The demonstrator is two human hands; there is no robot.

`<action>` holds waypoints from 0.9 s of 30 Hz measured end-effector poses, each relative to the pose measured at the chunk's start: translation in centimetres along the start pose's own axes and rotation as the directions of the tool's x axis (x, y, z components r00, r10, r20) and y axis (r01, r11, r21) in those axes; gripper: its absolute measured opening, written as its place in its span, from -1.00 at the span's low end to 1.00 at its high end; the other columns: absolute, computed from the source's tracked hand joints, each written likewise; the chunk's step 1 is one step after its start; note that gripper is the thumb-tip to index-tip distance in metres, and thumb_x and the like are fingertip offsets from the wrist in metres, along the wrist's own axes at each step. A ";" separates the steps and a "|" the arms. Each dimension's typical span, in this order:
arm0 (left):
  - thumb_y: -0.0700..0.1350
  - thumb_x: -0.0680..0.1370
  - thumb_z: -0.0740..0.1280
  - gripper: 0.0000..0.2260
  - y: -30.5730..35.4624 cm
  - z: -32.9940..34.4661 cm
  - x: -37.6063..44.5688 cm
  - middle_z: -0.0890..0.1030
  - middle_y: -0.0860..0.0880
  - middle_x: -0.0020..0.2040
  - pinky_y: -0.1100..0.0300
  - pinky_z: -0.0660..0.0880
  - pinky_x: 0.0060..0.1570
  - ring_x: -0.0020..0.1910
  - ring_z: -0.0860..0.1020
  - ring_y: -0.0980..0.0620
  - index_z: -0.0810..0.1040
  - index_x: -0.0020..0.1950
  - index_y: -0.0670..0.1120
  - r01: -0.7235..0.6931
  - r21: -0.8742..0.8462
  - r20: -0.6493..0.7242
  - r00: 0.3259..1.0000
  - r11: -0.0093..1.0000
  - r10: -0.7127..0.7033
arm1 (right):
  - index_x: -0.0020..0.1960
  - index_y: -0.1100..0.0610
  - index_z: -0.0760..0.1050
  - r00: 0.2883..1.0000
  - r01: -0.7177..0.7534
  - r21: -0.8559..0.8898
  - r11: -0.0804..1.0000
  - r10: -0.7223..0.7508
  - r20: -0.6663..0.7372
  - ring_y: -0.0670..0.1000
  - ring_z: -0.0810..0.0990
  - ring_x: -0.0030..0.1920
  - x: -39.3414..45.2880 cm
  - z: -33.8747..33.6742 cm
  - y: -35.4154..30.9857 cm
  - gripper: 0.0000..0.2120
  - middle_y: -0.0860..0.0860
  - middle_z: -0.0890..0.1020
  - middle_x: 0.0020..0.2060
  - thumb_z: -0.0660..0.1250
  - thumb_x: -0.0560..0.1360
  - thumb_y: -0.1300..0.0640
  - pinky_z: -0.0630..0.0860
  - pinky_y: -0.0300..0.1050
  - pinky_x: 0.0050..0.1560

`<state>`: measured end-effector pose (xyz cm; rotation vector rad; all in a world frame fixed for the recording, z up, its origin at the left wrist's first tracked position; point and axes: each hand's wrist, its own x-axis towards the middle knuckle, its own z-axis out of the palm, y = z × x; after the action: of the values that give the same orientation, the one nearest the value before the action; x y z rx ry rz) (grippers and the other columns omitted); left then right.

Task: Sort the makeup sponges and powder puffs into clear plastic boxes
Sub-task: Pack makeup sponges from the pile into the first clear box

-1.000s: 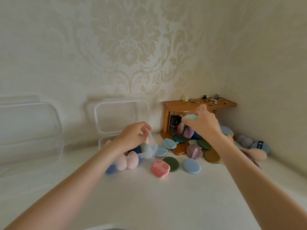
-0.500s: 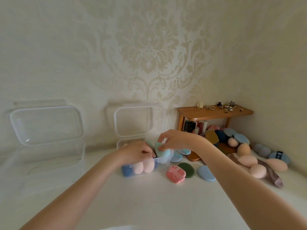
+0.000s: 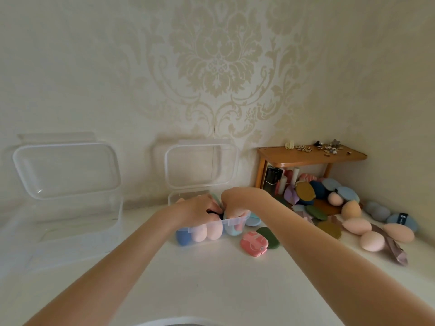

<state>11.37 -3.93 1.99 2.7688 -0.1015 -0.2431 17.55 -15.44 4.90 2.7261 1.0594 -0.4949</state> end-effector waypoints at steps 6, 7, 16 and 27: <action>-0.08 0.54 0.18 -0.77 -0.3 0.1 0.4 0.62 0.04 0.04 0.11 0.42 0.10 0.04 0.55 -0.01 0.61 0.05 0.00 0.040 -0.001 -0.003 0.999 0.999 -0.040 | -0.22 0.21 0.39 1.000 0.012 0.052 0.999 -0.011 -0.020 -0.04 0.31 -0.40 -0.7 0.3 0.2 -0.88 0.01 0.37 -0.41 0.27 0.47 0.21 0.26 -0.25 -0.38; -0.08 0.54 0.18 -0.78 -0.3 0.2 0.5 0.62 0.02 0.01 0.12 0.43 0.07 0.01 0.55 -0.01 0.61 0.01 -0.02 0.041 0.002 -0.003 0.999 0.999 -0.041 | -0.28 0.19 0.36 1.000 0.014 0.050 0.999 -0.013 -0.029 -0.04 0.32 -0.40 -0.7 0.3 0.1 -0.81 0.01 0.38 -0.41 0.29 0.47 0.20 0.27 -0.25 -0.38; -0.15 0.54 0.23 -0.78 2.9 -1.0 0.2 0.60 0.00 0.11 0.25 0.40 0.08 0.09 0.53 0.01 0.60 0.12 -0.06 -0.003 -0.064 -0.270 0.963 0.998 -0.014 | -0.01 0.32 0.61 0.947 0.054 0.365 0.929 0.068 -0.315 -0.01 0.55 -0.35 -3.5 -1.2 2.6 -0.70 0.15 0.69 -0.21 0.28 0.52 0.07 0.51 -0.26 -0.20; -0.18 0.58 0.22 -0.77 8.0 1.1 2.9 0.57 -0.01 0.21 0.25 0.42 0.12 0.16 0.52 0.05 0.55 0.20 -0.06 -0.102 -0.171 -0.231 0.971 0.980 0.060 | 0.18 0.25 0.49 0.749 -0.490 0.295 0.820 0.569 -0.340 0.14 0.55 0.11 -6.5 5.0 17.0 -0.74 0.16 0.57 0.12 0.15 0.56 0.21 0.48 -0.10 -0.06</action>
<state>13.76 -12.03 3.40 2.5819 -0.1277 0.0800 23.45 -33.34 3.39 3.1962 0.2354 0.0979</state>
